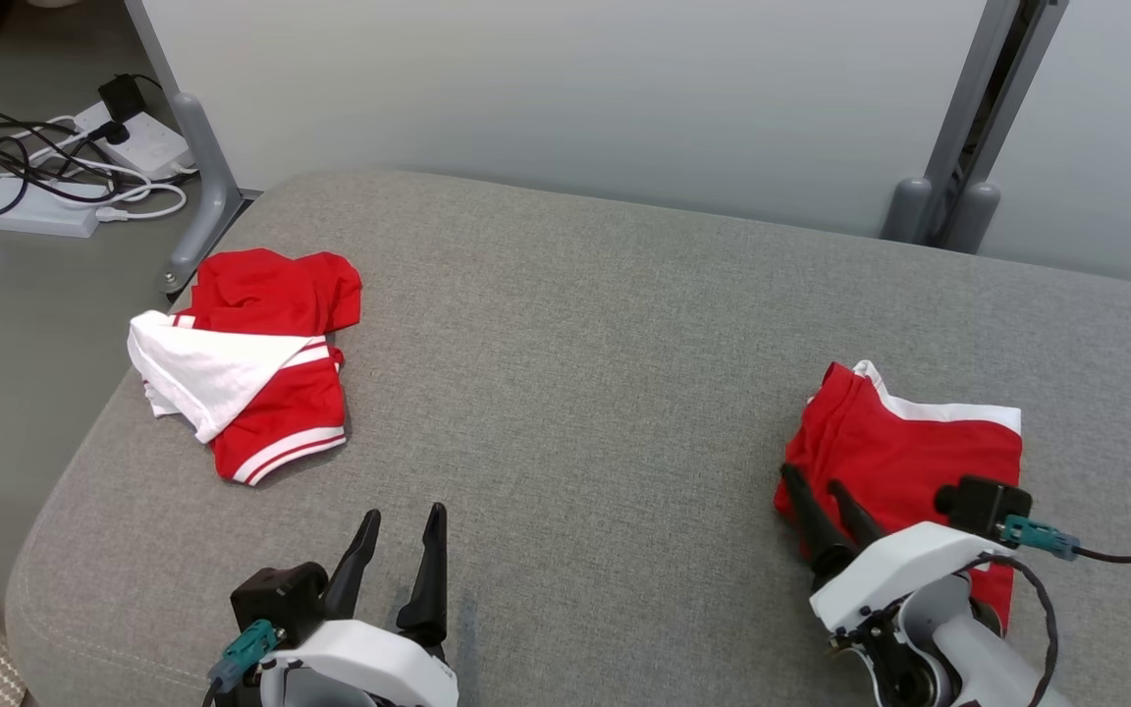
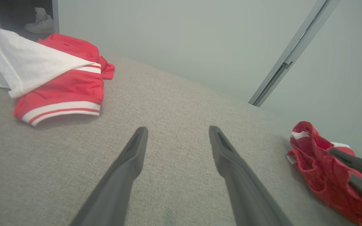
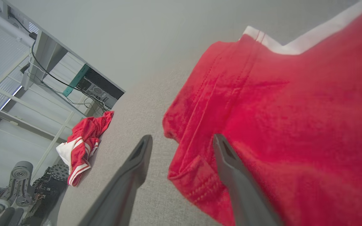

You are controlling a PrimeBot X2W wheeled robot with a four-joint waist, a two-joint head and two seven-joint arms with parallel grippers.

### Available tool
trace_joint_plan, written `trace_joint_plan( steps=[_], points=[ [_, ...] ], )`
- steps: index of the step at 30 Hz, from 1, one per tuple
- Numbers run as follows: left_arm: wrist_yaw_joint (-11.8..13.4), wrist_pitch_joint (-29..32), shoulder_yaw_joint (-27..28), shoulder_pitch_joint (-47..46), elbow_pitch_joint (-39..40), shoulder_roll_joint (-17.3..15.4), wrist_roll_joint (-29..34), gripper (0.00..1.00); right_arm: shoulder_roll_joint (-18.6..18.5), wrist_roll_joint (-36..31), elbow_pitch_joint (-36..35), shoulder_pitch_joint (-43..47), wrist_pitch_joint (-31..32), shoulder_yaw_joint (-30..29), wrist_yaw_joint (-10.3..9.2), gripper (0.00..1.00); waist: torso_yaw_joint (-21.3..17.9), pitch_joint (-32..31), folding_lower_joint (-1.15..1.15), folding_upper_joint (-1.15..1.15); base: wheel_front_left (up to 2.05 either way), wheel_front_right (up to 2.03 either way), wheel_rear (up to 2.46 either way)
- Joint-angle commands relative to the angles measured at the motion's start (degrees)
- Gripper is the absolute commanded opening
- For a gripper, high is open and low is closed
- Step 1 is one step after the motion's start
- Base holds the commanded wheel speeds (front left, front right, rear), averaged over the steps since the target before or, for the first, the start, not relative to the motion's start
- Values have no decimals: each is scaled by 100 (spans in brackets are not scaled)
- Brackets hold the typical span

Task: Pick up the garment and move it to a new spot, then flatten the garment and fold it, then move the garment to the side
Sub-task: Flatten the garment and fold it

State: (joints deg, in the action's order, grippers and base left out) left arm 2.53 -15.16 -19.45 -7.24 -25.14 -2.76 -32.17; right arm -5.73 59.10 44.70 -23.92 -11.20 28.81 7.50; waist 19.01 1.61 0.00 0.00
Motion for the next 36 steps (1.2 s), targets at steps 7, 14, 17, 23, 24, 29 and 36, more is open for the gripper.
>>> trace_joint_plan(
  steps=[7, 14, 17, 23, 24, 29, 36],
  points=[
    [35, -8, 10, -27, 17, -26, -45, 100, -133, -112, 193, 4, 164, 462, -2, 100, -46, 8, 0, 0, 0, 0, 0],
    [31, -8, 67, 49, 65, -23, -11, 100, -211, 22, 40, -128, 0, 520, -2, 100, -250, -80, 0, 0, 0, 0, 0],
    [26, -9, 98, 84, 119, -27, 6, 100, -382, -42, -206, -130, -104, 561, -2, 100, -427, -180, 0, 0, 0, 0, 0],
    [43, -9, 158, 126, 310, -26, 9, 100, -892, -487, -698, 27, -327, 360, -2, 100, -855, -347, 0, 0, 0, 0, 0],
    [47, -8, 169, 134, 350, -28, -4, 100, -1002, -644, -773, 52, -342, 273, -2, 100, -926, -361, 0, 0, 0, 0, 0],
    [66, -8, 253, 164, 511, -27, -11, 100, -1269, -1752, -1190, 344, -403, -415, -2, 100, -1270, -395, 0, 0, 0, 0, 0],
    [35, -8, 409, 211, 656, -24, 125, 100, -937, -3272, -2284, 1187, -399, -1794, -2, 100, -1600, -385, 0, 0, 0, 0, 0]
  ],
)
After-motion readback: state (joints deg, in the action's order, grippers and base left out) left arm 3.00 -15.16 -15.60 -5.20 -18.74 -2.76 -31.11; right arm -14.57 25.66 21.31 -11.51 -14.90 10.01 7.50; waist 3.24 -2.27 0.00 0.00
